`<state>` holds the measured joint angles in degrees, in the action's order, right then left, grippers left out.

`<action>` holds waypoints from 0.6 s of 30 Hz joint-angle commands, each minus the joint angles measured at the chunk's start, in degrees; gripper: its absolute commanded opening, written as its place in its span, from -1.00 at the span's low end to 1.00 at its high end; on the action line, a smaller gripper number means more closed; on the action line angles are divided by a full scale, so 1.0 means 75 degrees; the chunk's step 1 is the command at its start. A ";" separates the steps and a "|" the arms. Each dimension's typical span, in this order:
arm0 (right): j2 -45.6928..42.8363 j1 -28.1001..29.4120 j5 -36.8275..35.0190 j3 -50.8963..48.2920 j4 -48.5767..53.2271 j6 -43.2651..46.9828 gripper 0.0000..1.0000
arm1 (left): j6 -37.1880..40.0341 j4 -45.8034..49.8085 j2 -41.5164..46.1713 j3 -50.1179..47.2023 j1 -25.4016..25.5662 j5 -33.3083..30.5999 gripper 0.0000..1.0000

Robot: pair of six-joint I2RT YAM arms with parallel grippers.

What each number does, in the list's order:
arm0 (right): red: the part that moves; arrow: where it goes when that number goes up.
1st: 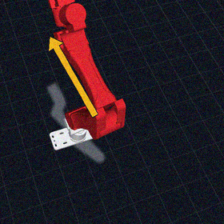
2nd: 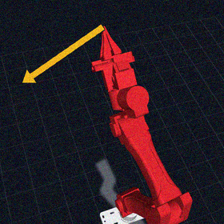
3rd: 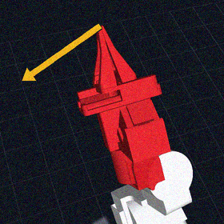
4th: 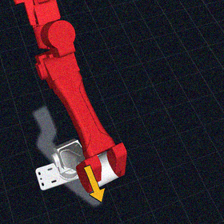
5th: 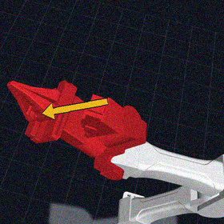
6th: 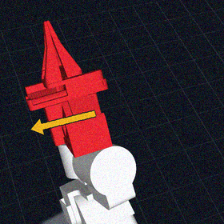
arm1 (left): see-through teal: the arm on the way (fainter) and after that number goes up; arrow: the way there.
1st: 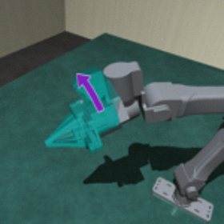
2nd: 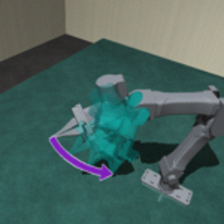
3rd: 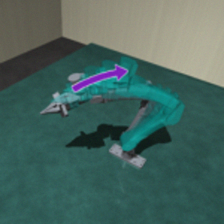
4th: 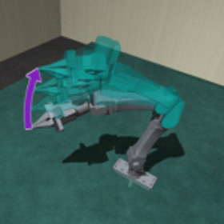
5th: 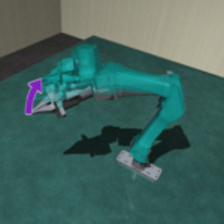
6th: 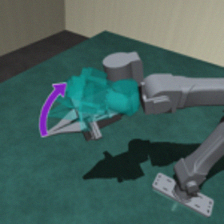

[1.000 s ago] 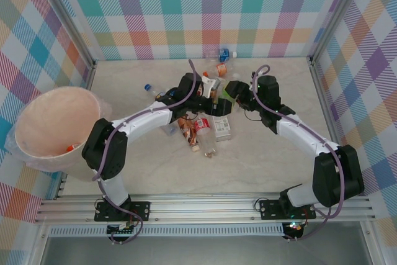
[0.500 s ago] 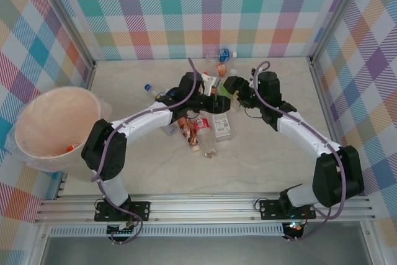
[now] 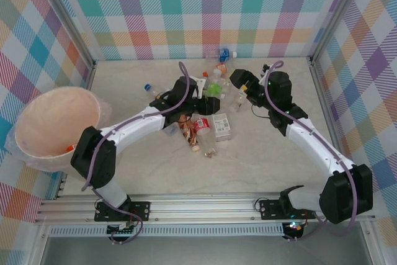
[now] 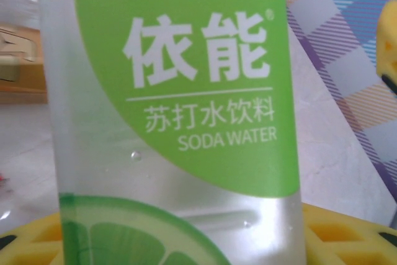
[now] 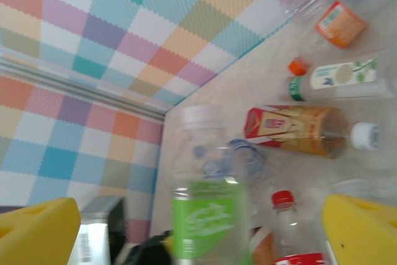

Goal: Put the plastic bottles in the bin

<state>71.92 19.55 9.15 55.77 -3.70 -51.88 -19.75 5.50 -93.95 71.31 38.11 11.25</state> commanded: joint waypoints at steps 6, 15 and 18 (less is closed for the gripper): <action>-0.0139 -0.0017 -0.1048 -0.0634 0.0574 0.0939 0.99 | 0.0690 0.1960 0.1340 0.0244 -0.0112 -0.2102 0.14; 0.0029 -0.0019 -0.1138 -0.0711 0.0233 0.0980 0.99 | 0.1360 0.3985 0.2415 0.1230 -0.0205 -0.3540 0.14; 0.0084 -0.0024 -0.1121 -0.0709 0.0146 0.0998 0.99 | 0.1501 0.4606 0.2781 0.1657 -0.0224 -0.4194 0.14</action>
<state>71.96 19.55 1.45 50.65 -0.47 -45.74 -11.20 33.23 -76.99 79.70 36.97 -13.13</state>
